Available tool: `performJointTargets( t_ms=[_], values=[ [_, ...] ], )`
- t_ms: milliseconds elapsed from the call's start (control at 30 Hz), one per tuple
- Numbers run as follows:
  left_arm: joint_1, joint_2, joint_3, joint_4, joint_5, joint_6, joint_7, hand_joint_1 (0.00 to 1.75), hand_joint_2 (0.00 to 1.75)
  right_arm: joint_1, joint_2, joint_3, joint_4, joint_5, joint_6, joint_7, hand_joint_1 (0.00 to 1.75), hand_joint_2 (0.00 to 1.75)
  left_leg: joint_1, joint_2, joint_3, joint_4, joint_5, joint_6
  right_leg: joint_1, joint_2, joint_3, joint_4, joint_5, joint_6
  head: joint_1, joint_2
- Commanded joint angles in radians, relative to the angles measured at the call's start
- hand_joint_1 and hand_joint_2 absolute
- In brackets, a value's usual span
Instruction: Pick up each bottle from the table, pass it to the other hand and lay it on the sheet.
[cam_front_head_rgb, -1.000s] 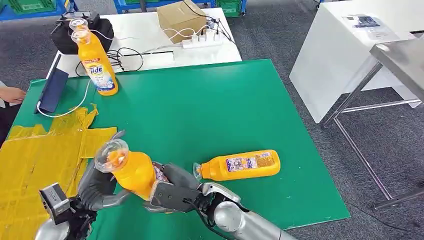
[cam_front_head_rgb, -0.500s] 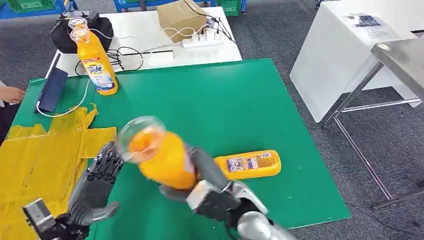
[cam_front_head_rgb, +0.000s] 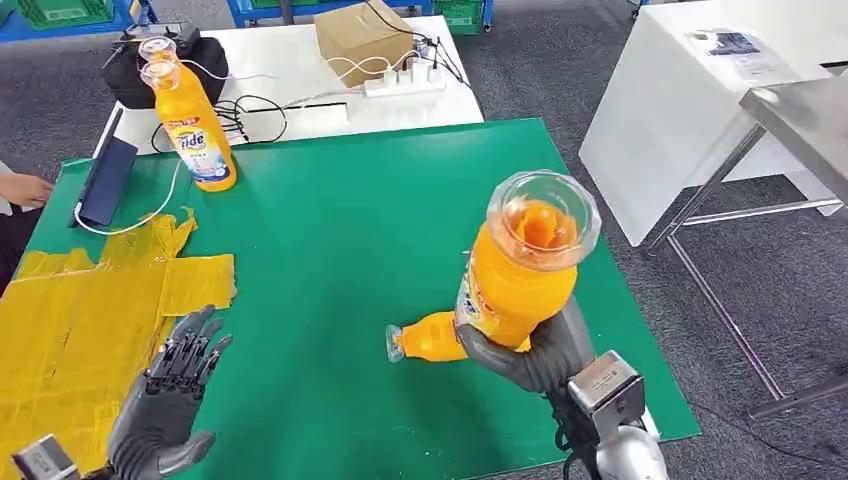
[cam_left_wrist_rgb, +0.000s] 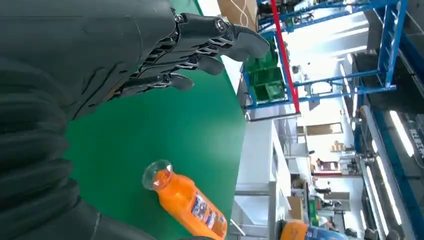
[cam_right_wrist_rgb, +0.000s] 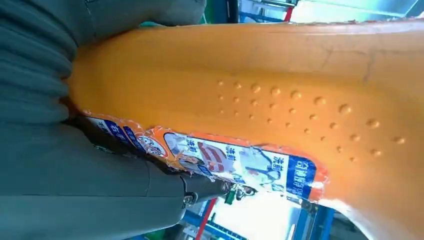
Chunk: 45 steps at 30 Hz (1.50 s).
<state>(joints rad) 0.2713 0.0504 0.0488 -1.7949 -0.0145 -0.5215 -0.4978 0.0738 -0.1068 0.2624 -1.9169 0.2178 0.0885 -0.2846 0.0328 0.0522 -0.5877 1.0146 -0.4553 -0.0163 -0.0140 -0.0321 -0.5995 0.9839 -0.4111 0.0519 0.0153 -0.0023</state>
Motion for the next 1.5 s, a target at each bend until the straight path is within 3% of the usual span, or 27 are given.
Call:
performJointTargets(
  t_ms=[33,133,167,300,633,733,1067,1267,1500],
  values=[
    [-0.013,-0.011,0.019,0.01,0.012,-0.015,0.01,0.0,1.75,-0.067,-0.011,0.011,0.109,-0.004,0.042,0.08,1.75,1.75,0.0,-0.002,0.002,-0.001,-0.001,0.002,-0.001,0.002,0.002,-0.001,0.0,-0.001,0.0,0.0],
    [-0.069,0.006,-0.022,0.034,0.029,-0.032,0.023,0.0,1.75,-0.166,0.01,0.085,0.29,-0.018,0.093,0.146,1.75,1.75,-0.001,-0.001,0.004,-0.002,0.0,0.002,-0.001,0.005,0.004,-0.002,0.001,-0.002,0.0,0.0],
    [-0.101,0.004,-0.041,0.029,0.027,-0.025,-0.013,0.0,1.75,-0.242,0.017,0.143,0.363,0.0,0.093,0.137,1.75,1.75,0.0,-0.001,0.006,-0.003,0.0,0.003,0.0,0.006,0.005,-0.002,0.001,-0.002,0.0,0.0],
    [-0.197,0.006,-0.112,0.038,0.04,-0.028,0.049,0.0,1.75,-0.404,0.105,0.274,0.565,-0.008,0.111,0.224,1.75,1.75,0.0,0.001,0.002,-0.001,0.002,0.002,0.0,0.006,0.001,0.0,0.003,-0.002,0.0,0.0],
    [-0.19,0.019,-0.124,0.041,0.047,-0.015,0.043,0.0,1.75,-0.396,0.081,0.306,0.545,-0.022,0.084,0.228,1.75,1.75,-0.001,-0.006,0.005,-0.002,0.004,0.003,-0.001,0.003,0.004,0.001,0.001,-0.002,0.0,0.0],
    [-0.22,0.02,-0.144,0.063,0.047,-0.022,0.046,0.0,1.75,-0.422,0.124,0.39,0.587,-0.025,0.112,0.234,1.75,1.75,-0.001,-0.005,0.003,-0.001,0.004,0.001,-0.001,0.002,0.002,0.002,0.001,-0.002,0.0,0.0],
    [-0.23,0.026,-0.159,0.089,0.04,-0.019,0.047,0.0,1.75,-0.435,0.146,0.514,0.578,-0.006,0.095,0.24,1.75,1.75,0.0,-0.005,0.002,-0.001,0.004,0.001,-0.001,0.001,0.001,0.002,0.001,-0.002,0.0,0.0],
    [-0.278,0.024,-0.193,0.128,0.031,-0.017,0.062,0.0,1.75,-0.459,0.181,0.648,0.676,0.018,0.09,0.271,1.75,1.75,0.0,-0.006,0.002,-0.002,0.005,0.001,-0.001,0.0,0.002,0.001,0.001,-0.002,0.0,0.0],
    [-0.336,0.032,-0.254,0.171,0.035,-0.017,0.068,0.0,1.75,-0.465,0.175,0.683,0.731,0.014,0.08,0.288,1.75,1.75,-0.001,-0.008,0.002,-0.002,0.005,0.001,-0.001,-0.001,0.002,0.001,0.001,-0.002,0.0,0.0]
  ],
)
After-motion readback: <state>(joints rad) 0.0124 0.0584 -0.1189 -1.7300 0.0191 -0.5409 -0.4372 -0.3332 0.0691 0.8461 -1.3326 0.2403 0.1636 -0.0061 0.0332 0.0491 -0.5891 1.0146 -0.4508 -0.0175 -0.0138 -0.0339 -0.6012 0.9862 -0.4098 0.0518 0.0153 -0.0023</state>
